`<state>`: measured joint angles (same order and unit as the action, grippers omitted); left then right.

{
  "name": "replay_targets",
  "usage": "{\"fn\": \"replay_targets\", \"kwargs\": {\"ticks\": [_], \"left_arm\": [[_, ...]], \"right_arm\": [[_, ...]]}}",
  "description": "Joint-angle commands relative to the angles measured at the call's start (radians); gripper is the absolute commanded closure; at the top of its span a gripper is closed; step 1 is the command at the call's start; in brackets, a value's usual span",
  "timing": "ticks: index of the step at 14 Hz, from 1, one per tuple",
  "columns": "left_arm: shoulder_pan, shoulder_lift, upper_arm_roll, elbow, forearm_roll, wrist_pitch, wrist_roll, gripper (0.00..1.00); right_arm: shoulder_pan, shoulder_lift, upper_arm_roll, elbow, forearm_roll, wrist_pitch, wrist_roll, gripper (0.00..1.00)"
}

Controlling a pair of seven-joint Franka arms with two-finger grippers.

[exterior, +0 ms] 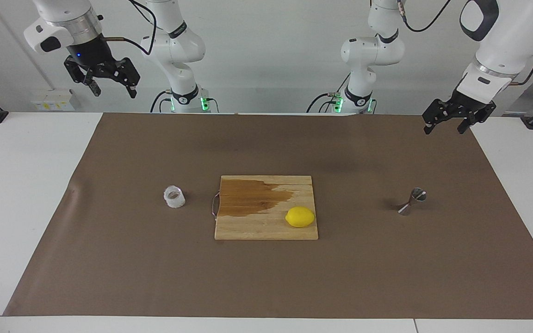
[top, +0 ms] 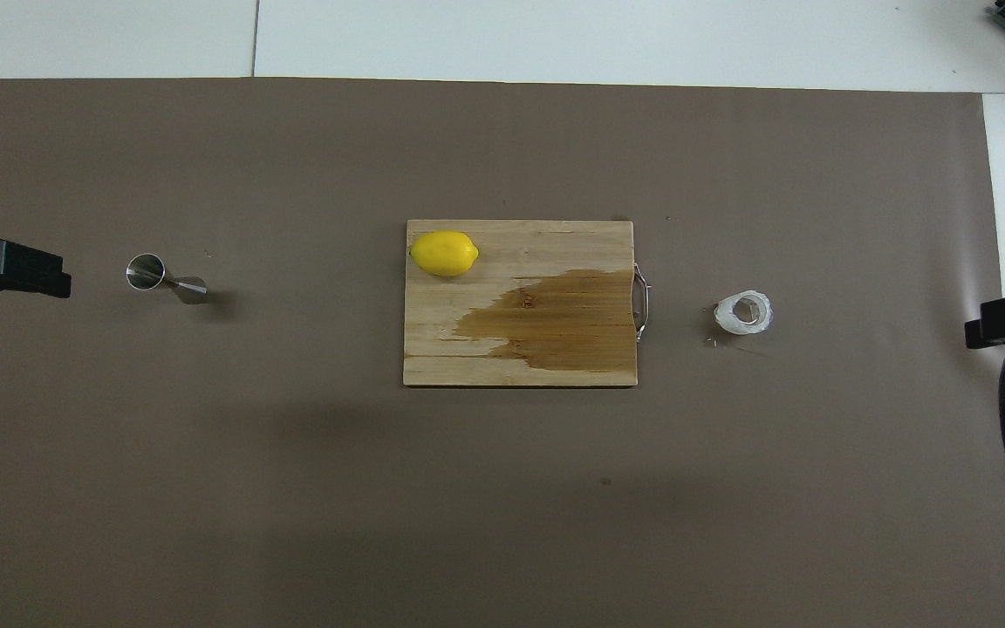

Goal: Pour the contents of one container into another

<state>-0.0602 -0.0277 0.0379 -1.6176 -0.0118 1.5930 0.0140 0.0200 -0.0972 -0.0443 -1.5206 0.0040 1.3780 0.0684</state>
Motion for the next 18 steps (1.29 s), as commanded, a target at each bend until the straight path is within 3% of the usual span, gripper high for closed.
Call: {"fn": "replay_targets", "kwargs": {"ticks": [1, 11, 16, 18], "left_arm": [[0.005, -0.021, 0.0, -0.024, -0.01, 0.008, 0.014, 0.0], [0.013, -0.011, 0.004, -0.001, -0.022, -0.002, -0.016, 0.0], [0.083, 0.133, 0.004, 0.158, -0.056, -0.054, -0.02, 0.0], [0.111, 0.254, 0.007, 0.298, -0.077, -0.129, -0.048, 0.0]], "right_arm": [[-0.008, -0.016, 0.001, -0.012, -0.007, -0.008, -0.019, 0.0], [-0.008, -0.016, 0.001, -0.012, -0.007, -0.008, -0.021, 0.0], [-0.008, -0.016, 0.001, -0.012, -0.007, -0.008, -0.019, 0.0], [-0.008, -0.016, 0.001, -0.012, -0.007, -0.008, -0.021, 0.0]]}}
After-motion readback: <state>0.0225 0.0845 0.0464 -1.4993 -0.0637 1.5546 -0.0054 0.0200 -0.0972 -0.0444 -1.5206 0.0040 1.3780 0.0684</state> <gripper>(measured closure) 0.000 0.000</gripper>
